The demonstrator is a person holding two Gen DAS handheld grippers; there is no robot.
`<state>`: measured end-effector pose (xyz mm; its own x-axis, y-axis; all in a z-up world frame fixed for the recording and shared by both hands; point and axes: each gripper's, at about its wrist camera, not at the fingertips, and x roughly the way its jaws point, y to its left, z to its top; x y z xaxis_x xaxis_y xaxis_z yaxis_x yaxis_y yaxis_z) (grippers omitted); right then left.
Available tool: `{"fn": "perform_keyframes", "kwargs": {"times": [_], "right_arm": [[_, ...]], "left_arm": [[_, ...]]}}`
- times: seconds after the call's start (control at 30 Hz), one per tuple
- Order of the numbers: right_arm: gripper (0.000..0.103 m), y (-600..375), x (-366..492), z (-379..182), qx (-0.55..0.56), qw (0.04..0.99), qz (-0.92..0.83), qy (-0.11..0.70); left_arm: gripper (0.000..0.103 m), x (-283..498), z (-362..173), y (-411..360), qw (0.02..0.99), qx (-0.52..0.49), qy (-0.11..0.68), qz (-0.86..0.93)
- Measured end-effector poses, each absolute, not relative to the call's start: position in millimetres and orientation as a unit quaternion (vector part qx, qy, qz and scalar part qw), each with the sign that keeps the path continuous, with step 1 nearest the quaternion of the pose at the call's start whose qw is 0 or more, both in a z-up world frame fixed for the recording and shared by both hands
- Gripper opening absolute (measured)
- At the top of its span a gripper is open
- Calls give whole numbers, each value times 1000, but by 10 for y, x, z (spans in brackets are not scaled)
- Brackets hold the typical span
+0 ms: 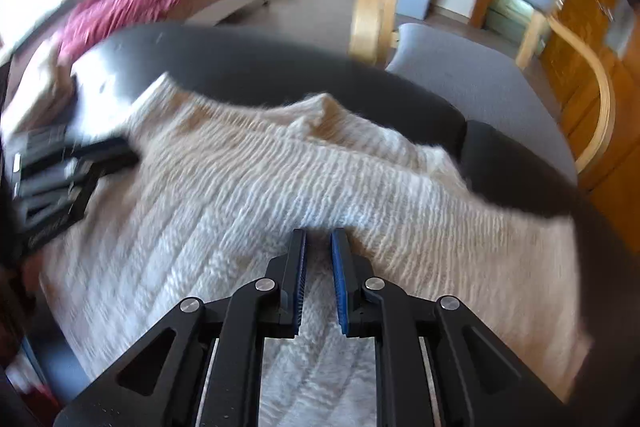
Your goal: Fold clothes
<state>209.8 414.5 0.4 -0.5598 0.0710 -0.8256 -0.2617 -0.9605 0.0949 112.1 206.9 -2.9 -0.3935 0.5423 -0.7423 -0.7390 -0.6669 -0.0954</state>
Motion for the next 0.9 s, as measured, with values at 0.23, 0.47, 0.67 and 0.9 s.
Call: {"fn": "perform_keyframes", "kwargs": {"times": [0.23,0.47,0.67,0.9], "right_arm": [[15,4040,2156,246,-400,86,906,111],[63,3618,1449,139,-475,40,878,42],[14,3499,1266,12,-492,48,869,36],[1,3364,1142,192,-438,95,894,-6]], "left_arm": [[19,856,-130,1771,399,-381,33,833],[19,682,-208,1402,440,-386,-89,806],[19,694,-193,1390,439,-380,-95,809],[21,819,-78,1364,446,-338,-89,824]]}}
